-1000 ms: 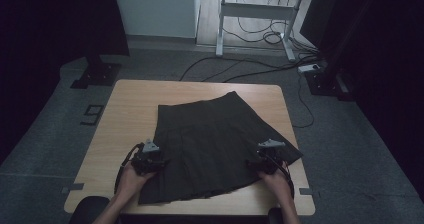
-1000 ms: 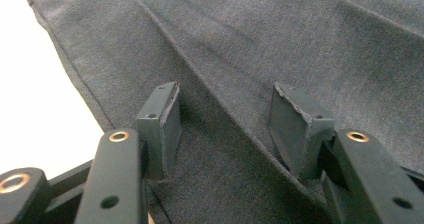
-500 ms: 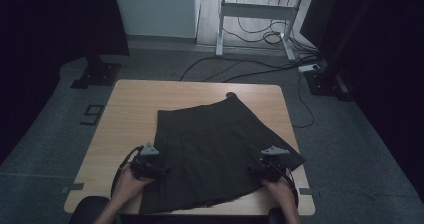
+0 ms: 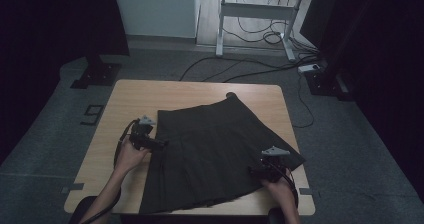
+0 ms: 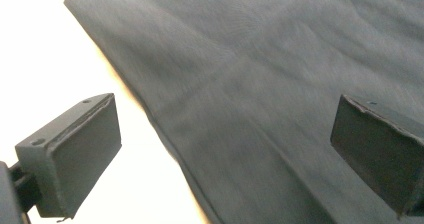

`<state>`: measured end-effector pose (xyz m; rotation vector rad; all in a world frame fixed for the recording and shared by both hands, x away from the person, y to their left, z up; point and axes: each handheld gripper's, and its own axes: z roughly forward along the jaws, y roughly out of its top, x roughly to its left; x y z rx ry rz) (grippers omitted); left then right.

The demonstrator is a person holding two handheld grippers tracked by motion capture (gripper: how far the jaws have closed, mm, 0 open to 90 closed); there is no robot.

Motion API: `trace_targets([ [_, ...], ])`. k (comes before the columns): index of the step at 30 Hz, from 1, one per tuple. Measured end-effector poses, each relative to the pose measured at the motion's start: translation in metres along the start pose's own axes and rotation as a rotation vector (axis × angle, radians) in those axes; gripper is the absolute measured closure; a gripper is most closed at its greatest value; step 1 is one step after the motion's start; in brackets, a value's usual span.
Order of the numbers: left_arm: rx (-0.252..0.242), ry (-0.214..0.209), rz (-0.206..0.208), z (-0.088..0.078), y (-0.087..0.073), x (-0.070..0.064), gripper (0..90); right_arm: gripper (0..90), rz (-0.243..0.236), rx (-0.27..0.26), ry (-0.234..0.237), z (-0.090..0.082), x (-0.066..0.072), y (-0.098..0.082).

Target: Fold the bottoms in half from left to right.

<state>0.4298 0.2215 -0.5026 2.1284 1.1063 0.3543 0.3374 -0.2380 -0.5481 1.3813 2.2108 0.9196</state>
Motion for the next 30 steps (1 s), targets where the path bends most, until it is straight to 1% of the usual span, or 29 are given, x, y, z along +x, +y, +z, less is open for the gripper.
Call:
trace_targets([
  [1,0.006,0.016,0.003,0.006,0.006,0.004,0.0,12.9,0.001,-0.002,0.002,0.000,0.000,0.000],
  [3,0.019,0.034,0.001,0.012,0.012,0.008,0.0,12.8,0.000,-0.005,0.001,0.000,0.000,0.000],
  [4,0.019,0.034,0.001,0.012,0.012,0.008,0.0,12.8,0.000,-0.005,0.001,0.000,0.000,0.000],
  [5,0.027,0.052,-0.012,0.018,0.016,0.014,0.0,12.8,0.000,-0.005,0.001,0.000,0.000,-0.001],
  [6,0.027,0.052,-0.012,0.018,0.016,0.014,0.0,12.7,-0.001,-0.006,0.002,0.000,0.000,-0.001],
  [7,0.030,0.065,-0.027,0.023,0.020,0.019,0.0,12.7,-0.001,-0.006,0.002,0.000,0.000,-0.001],
  [8,0.030,0.065,-0.027,0.023,0.020,0.019,0.0,12.7,-0.001,-0.006,0.002,0.000,0.000,-0.001],
  [9,0.033,0.071,-0.035,0.026,0.021,0.022,0.0,12.6,-0.001,-0.007,0.002,0.000,0.000,-0.001],
  [10,0.034,0.076,-0.042,0.029,0.023,0.025,0.0,12.6,-0.002,-0.008,0.003,0.000,0.000,-0.001],
  [11,0.038,0.087,-0.052,0.036,0.025,0.029,0.0,12.4,-0.002,-0.008,0.003,0.000,0.000,-0.001],
  [12,0.038,0.087,-0.052,0.036,0.025,0.029,0.0,12.4,-0.003,-0.009,0.003,0.000,0.000,-0.001],
  [13,0.046,0.095,-0.063,0.045,0.026,0.031,0.0,12.4,-0.003,-0.009,0.003,0.000,0.000,-0.001],
  [14,0.046,0.095,-0.063,0.045,0.026,0.031,0.0,12.4,-0.003,-0.009,0.003,0.000,0.000,-0.001],
  [15,0.057,0.107,-0.070,0.053,0.026,0.033,0.0,12.2,-0.002,-0.010,0.004,0.000,0.000,-0.001],
  [16,0.057,0.107,-0.070,0.053,0.026,0.033,0.0,12.2,-0.002,-0.010,0.004,0.000,0.000,-0.001],
  [17,0.069,0.124,-0.079,0.062,0.026,0.034,0.0,12.1,-0.003,-0.013,0.004,0.000,0.000,-0.001],
  [18,0.069,0.124,-0.079,0.062,0.026,0.034,0.0,12.1,-0.003,-0.013,0.004,0.000,0.000,-0.001],
  [19,0.077,0.143,-0.089,0.069,0.024,0.035,0.0,11.9,-0.003,-0.015,0.007,0.000,-0.001,-0.002],
  [20,0.083,0.144,-0.093,0.072,0.022,0.036,0.0,11.8,-0.004,-0.017,0.007,0.000,-0.001,-0.002],
  [23,0.049,0.151,-0.092,0.075,0.018,0.038,0.0,11.5,-0.007,-0.023,0.010,0.000,-0.001,-0.003],
  [24,0.039,0.150,-0.085,0.075,0.017,0.038,0.0,11.5,-0.008,-0.026,0.010,0.001,-0.001,-0.003],
  [27,0.038,0.146,-0.080,0.075,0.016,0.039,0.0,11.4,-0.010,-0.027,0.012,0.001,-0.001,-0.003],
  [30,0.037,0.141,-0.076,0.075,0.017,0.039,0.0,9.0,-0.013,-0.026,0.023,0.001,-0.002,-0.003],
])
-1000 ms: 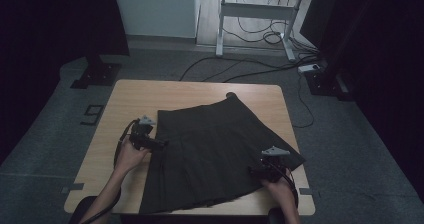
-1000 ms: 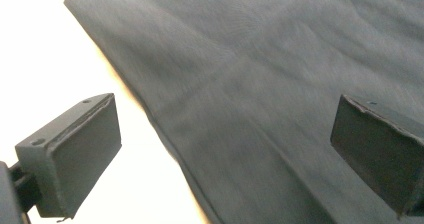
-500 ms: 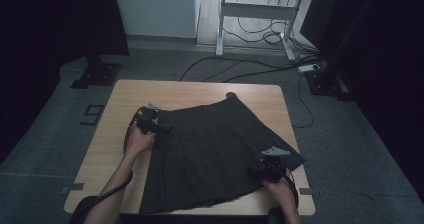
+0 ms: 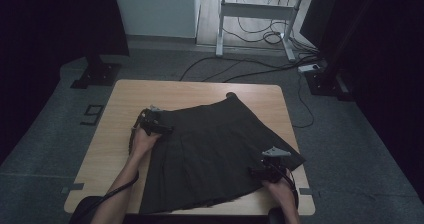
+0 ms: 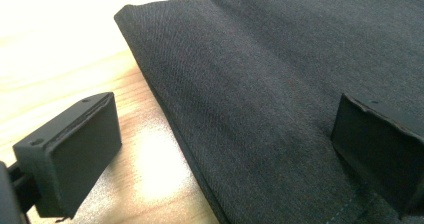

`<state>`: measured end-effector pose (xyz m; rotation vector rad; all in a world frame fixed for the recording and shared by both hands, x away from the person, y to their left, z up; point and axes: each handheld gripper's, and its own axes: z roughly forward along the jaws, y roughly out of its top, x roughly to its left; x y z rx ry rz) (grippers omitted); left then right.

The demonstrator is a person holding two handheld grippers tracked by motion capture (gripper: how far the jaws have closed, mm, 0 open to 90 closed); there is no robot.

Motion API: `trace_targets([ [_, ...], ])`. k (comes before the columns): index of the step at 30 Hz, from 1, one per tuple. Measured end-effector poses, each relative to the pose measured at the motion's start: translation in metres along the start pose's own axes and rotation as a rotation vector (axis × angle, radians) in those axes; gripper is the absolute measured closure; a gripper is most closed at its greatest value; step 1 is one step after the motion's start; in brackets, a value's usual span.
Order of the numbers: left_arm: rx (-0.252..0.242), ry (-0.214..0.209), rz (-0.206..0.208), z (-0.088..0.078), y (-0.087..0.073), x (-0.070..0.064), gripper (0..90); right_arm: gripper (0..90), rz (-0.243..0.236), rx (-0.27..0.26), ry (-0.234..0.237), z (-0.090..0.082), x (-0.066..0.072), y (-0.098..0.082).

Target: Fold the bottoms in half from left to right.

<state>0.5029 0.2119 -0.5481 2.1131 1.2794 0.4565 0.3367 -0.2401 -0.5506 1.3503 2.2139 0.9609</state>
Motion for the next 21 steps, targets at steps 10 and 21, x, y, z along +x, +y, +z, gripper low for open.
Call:
trace_targets([
  [10,-0.005,0.023,-0.024,-0.001,-0.001,-0.003,0.7,1.5,0.021,0.004,0.026,-0.004,0.001,0.007],
  [21,-0.006,0.026,-0.028,-0.001,-0.002,-0.004,0.9,0.5,-0.051,-0.029,0.075,-0.016,0.022,0.024],
])
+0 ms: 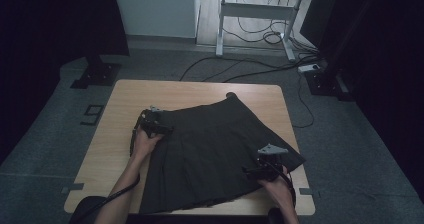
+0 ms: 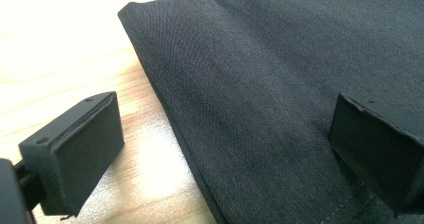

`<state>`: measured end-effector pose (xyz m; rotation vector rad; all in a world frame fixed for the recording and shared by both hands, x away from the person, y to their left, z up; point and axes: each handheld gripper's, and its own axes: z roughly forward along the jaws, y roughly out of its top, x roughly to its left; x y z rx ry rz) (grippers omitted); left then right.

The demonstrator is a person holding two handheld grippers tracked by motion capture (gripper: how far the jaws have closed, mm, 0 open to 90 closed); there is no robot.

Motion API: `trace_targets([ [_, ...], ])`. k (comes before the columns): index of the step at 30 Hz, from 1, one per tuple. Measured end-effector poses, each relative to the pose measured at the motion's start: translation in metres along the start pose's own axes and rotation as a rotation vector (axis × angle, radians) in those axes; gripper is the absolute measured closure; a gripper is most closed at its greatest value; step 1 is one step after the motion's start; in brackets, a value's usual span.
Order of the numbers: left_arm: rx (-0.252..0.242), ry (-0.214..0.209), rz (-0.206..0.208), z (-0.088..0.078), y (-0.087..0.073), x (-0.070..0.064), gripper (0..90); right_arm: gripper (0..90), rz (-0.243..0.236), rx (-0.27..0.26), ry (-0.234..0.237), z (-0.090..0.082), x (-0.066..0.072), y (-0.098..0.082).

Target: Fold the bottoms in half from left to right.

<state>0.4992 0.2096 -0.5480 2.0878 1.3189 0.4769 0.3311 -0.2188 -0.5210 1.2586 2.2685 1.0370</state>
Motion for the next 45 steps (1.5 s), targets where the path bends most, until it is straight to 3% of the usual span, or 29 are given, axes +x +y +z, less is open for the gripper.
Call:
trace_targets([
  [6,0.002,0.000,0.002,0.000,0.000,0.000,0.9,0.5,-0.051,0.006,0.059,0.002,0.018,0.014],
  [10,0.001,0.001,0.002,0.000,0.000,0.000,0.9,0.5,-0.106,0.017,0.131,0.010,0.039,0.026],
  [13,0.001,0.001,0.002,0.000,0.000,0.000,0.9,0.6,-0.115,0.019,0.161,0.014,0.048,0.030],
  [14,0.000,0.001,0.002,0.000,0.000,0.000,0.9,0.6,-0.129,0.022,0.191,0.019,0.057,0.033],
  [19,0.000,0.003,0.001,0.000,0.000,0.000,1.0,1.0,-0.171,0.034,0.240,0.027,0.078,0.040],
  [20,0.000,0.003,0.000,0.000,0.000,0.000,1.0,1.2,-0.188,0.038,0.269,0.031,0.089,0.043],
  [21,0.000,0.003,0.000,0.000,0.000,0.000,0.9,1.2,-0.188,0.038,0.269,0.031,0.089,0.043],
  [23,0.000,0.004,0.000,0.000,0.000,0.000,1.0,1.5,-0.219,0.046,0.310,0.037,0.106,0.048],
  [24,0.000,0.004,0.000,0.000,0.000,0.000,1.0,1.5,-0.219,0.046,0.310,0.037,0.106,0.048],
  [29,0.000,0.004,-0.003,0.000,0.000,0.000,1.0,2.4,-0.273,0.068,0.396,0.049,0.141,0.055],
  [40,0.000,0.007,-0.005,0.000,0.000,0.000,1.0,3.7,-0.380,0.110,0.516,0.061,0.194,0.061],
  [45,0.000,0.008,-0.008,0.000,-0.001,-0.001,1.0,5.2,-0.427,0.140,0.542,0.067,0.209,0.055],
])
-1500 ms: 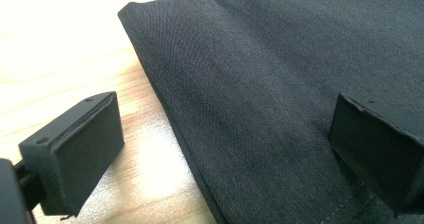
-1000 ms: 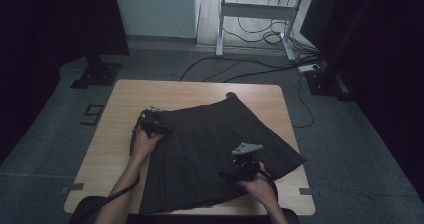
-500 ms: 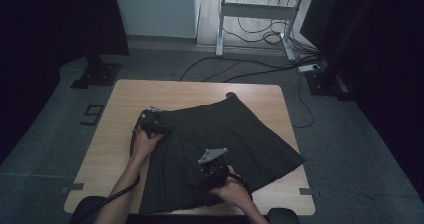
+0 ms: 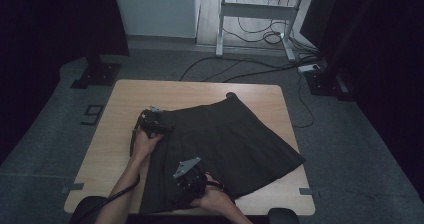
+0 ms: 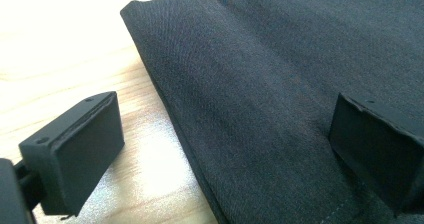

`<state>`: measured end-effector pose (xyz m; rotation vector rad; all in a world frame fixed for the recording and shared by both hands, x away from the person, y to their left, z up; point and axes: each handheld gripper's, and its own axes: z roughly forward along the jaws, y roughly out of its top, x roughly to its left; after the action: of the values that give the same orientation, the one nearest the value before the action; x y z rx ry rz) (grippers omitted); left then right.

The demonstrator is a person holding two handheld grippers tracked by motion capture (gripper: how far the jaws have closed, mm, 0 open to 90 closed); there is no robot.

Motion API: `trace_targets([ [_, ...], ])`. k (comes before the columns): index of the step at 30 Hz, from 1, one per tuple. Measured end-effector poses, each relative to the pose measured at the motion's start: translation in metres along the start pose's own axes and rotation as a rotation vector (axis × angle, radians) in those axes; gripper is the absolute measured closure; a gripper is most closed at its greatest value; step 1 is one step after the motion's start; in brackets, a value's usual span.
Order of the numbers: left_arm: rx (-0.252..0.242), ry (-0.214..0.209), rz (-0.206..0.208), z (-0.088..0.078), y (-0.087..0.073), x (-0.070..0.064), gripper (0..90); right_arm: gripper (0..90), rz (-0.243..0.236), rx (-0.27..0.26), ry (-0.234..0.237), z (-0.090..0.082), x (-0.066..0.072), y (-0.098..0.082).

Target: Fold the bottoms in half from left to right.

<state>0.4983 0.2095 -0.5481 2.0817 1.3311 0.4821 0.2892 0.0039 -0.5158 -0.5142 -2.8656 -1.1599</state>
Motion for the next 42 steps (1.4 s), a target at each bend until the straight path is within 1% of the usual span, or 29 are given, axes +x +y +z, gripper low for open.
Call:
trace_targets([
  [1,0.000,0.001,-0.001,0.000,0.000,0.000,1.0,6.0,-0.024,0.020,0.009,0.006,0.004,-0.001],
  [5,0.000,0.004,-0.006,0.000,0.000,-0.001,1.0,9.6,-0.050,0.043,0.036,0.015,0.010,-0.004],
  [6,0.000,0.004,-0.006,0.000,0.000,-0.001,0.9,9.6,-0.050,0.043,0.036,0.015,0.010,-0.004],
  [8,-0.001,0.003,-0.008,0.000,0.000,-0.001,0.8,12.6,-0.079,0.071,0.039,0.021,0.013,-0.007],
  [10,-0.001,0.002,-0.010,0.000,0.000,-0.001,0.7,11.9,-0.103,0.081,0.034,0.025,0.015,-0.009],
  [11,-0.001,0.002,-0.010,0.000,0.000,-0.001,0.6,12.9,-0.108,0.080,0.032,0.025,0.016,-0.009],
  [13,0.000,0.004,-0.009,0.000,0.000,-0.001,0.6,16.7,-0.135,0.090,0.005,0.025,0.018,-0.009],
  [14,0.000,0.004,-0.009,0.000,0.000,-0.001,0.7,16.7,-0.135,0.090,0.005,0.025,0.018,-0.009],
  [16,-0.005,0.011,-0.014,-0.001,0.000,-0.002,1.7,20.2,-0.188,0.096,-0.023,0.025,0.021,-0.010],
  [17,-0.011,0.010,-0.010,-0.001,-0.001,-0.002,2.9,22.9,-0.175,0.090,-0.033,0.025,0.021,-0.010],
  [18,-0.021,0.003,-0.005,-0.002,-0.001,-0.003,6.1,27.7,-0.163,0.085,-0.044,0.024,0.021,-0.010],
  [19,-0.036,-0.009,0.004,-0.003,-0.002,-0.004,11.8,34.1,-0.147,0.080,-0.054,0.023,0.020,-0.010],
  [20,-0.048,-0.015,0.013,-0.004,-0.002,-0.006,19.9,41.0,-0.138,0.073,-0.064,0.022,0.019,-0.010],
  [21,-0.056,-0.021,0.014,-0.005,-0.003,-0.007,26.1,47.3,-0.129,0.066,-0.068,0.020,0.017,-0.011],
  [23,-0.070,-0.037,0.019,-0.006,-0.003,-0.010,38.4,65.1,-0.119,0.057,-0.079,0.018,0.012,-0.011],
  [24,-0.078,-0.049,0.021,-0.006,-0.003,-0.010,47.8,73.3,-0.110,0.053,-0.084,0.016,0.008,-0.011],
  [25,-0.080,-0.057,0.020,-0.006,-0.003,-0.011,56.4,78.6,-0.102,0.053,-0.086,0.015,0.005,-0.012],
  [26,-0.082,-0.071,0.019,-0.005,-0.002,-0.011,63.4,81.6,-0.088,0.049,-0.083,0.015,0.003,-0.012],
  [27,-0.082,-0.080,0.019,-0.005,-0.002,-0.011,69.8,82.5,-0.076,0.049,-0.078,0.015,0.001,-0.012],
  [29,-0.082,-0.095,0.019,-0.005,-0.001,-0.012,77.6,83.1,-0.070,0.051,-0.074,0.015,0.000,-0.012],
  [31,-0.081,-0.097,0.022,-0.005,-0.001,-0.012,79.9,83.1,-0.074,0.053,-0.079,0.015,0.001,-0.011],
  [36,-0.078,-0.105,0.026,-0.005,-0.002,-0.010,80.8,83.1,-0.067,0.051,-0.068,0.015,-0.001,-0.011],
  [38,-0.064,-0.111,0.038,-0.009,-0.003,-0.006,80.9,83.2,-0.072,0.065,-0.065,0.016,0.000,-0.009],
  [42,-0.049,-0.091,0.055,-0.017,-0.009,-0.001,80.8,83.2,-0.085,0.068,-0.040,0.022,0.006,-0.003],
])
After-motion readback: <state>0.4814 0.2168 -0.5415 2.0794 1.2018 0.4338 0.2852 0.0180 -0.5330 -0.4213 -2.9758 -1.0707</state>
